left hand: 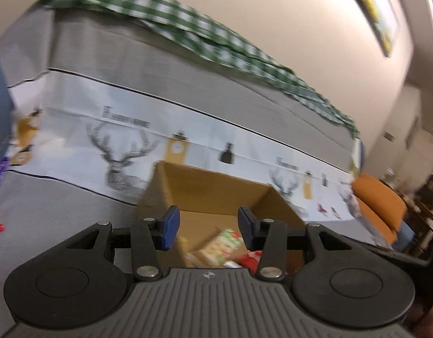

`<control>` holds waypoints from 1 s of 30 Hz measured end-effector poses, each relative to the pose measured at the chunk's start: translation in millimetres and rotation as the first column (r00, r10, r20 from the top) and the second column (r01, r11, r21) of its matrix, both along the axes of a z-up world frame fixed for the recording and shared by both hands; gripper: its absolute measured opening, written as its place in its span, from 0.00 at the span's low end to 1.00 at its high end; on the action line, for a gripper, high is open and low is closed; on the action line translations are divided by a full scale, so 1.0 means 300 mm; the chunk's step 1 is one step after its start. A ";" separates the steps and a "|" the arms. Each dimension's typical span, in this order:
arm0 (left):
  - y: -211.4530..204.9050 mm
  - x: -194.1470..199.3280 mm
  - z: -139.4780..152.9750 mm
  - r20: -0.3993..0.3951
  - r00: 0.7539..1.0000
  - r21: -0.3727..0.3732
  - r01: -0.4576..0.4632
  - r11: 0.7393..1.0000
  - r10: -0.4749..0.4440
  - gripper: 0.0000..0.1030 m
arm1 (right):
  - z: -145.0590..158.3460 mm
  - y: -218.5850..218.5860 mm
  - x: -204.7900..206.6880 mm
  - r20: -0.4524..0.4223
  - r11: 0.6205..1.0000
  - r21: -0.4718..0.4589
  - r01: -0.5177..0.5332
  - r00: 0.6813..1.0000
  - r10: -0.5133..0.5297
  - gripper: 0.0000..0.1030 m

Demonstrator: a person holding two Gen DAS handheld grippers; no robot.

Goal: Organize snacks
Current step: 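Open right tool dropping red packet into box while left tool releases purple tube, then move both open tools back down to the last snacks on the sofa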

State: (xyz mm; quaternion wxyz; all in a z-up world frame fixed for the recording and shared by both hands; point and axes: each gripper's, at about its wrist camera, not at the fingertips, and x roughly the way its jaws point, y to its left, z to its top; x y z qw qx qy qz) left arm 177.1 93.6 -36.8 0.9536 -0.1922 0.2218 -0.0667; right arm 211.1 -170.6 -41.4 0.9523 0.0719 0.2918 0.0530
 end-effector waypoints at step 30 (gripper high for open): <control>0.537 0.057 0.075 -0.060 0.906 0.282 -0.387 0.878 0.418 0.07 | 0.067 0.734 -0.270 0.212 0.791 0.034 -0.611 0.778 0.592 0.12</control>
